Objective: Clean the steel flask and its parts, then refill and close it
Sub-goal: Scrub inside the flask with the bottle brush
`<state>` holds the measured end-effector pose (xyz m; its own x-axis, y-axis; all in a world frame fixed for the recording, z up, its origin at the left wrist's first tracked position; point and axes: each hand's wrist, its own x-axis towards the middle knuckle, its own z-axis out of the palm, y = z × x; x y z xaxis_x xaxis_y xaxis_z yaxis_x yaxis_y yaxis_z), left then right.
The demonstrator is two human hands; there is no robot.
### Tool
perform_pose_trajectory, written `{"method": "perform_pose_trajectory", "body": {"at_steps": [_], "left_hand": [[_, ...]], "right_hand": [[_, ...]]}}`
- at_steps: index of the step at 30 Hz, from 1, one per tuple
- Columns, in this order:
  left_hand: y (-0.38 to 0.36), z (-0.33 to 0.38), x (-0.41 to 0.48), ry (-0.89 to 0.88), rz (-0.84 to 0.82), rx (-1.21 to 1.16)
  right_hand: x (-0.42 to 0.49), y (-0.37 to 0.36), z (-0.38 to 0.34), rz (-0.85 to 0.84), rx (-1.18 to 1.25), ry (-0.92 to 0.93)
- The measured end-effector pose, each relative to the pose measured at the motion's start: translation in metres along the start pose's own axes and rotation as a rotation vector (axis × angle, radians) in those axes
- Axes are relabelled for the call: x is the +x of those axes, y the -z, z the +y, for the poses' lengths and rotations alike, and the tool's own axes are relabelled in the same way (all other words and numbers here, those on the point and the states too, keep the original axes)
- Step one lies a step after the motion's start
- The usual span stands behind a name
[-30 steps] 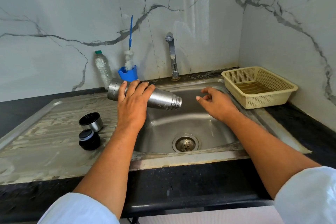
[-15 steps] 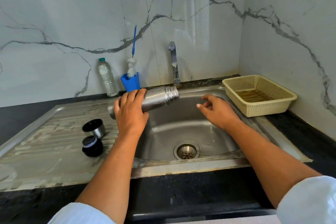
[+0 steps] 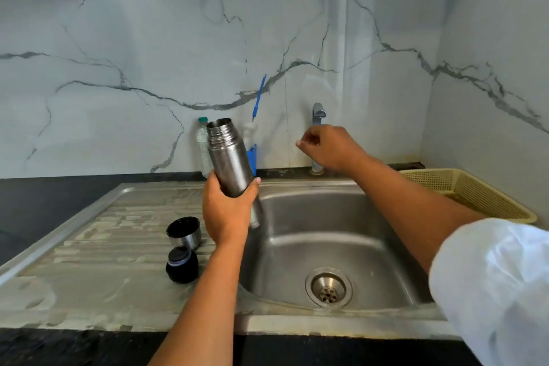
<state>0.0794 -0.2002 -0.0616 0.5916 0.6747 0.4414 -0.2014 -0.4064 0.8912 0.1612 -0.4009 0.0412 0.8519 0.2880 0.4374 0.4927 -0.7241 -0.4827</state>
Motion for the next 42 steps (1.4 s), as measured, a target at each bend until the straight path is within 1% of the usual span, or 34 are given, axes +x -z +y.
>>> {"method": "perform_pose_trajectory", "body": {"at_steps": [3,6,12,17,22,25,30,32,34,35,38,40,42], "left_hand": [[0.0,-0.002,0.007,0.11,0.02,-0.123],[-0.002,-0.005,0.011,0.179,0.015,-0.202],[-0.01,-0.015,0.018,0.209,0.031,-0.255],[-0.018,-0.028,0.019,0.186,0.037,-0.231],[-0.021,-0.031,0.019,0.183,0.039,-0.213],[-0.022,-0.032,0.021,0.195,0.035,-0.219],[-0.024,-0.034,0.02,0.208,0.025,-0.219],[-0.025,-0.034,0.02,0.212,0.019,-0.21],[-0.026,-0.033,0.02,0.223,0.012,-0.205],[-0.026,-0.032,0.019,0.227,0.009,-0.206],[-0.026,-0.03,0.019,0.242,-0.006,-0.213],[-0.026,-0.03,0.019,0.256,-0.006,-0.211],[-0.025,-0.03,0.02,0.27,-0.002,-0.215]], "right_hand": [[0.043,-0.015,-0.016,0.009,0.027,0.003],[0.082,-0.029,-0.026,0.045,0.107,-0.029],[0.156,-0.049,-0.041,0.102,0.352,-0.133],[0.198,-0.064,-0.053,0.148,0.334,-0.179],[0.217,-0.084,-0.066,0.191,0.213,-0.188],[0.222,-0.093,-0.072,0.226,0.181,-0.15],[0.229,-0.088,-0.082,0.364,0.228,-0.068],[0.233,-0.087,-0.085,0.392,0.251,-0.045],[0.233,-0.09,-0.086,0.365,0.259,-0.03],[0.232,-0.093,-0.085,0.323,0.237,-0.024],[0.231,-0.099,-0.082,0.204,0.102,-0.028],[0.232,-0.096,-0.08,0.221,0.134,-0.018],[0.234,-0.091,-0.082,0.29,0.252,0.0]]}}
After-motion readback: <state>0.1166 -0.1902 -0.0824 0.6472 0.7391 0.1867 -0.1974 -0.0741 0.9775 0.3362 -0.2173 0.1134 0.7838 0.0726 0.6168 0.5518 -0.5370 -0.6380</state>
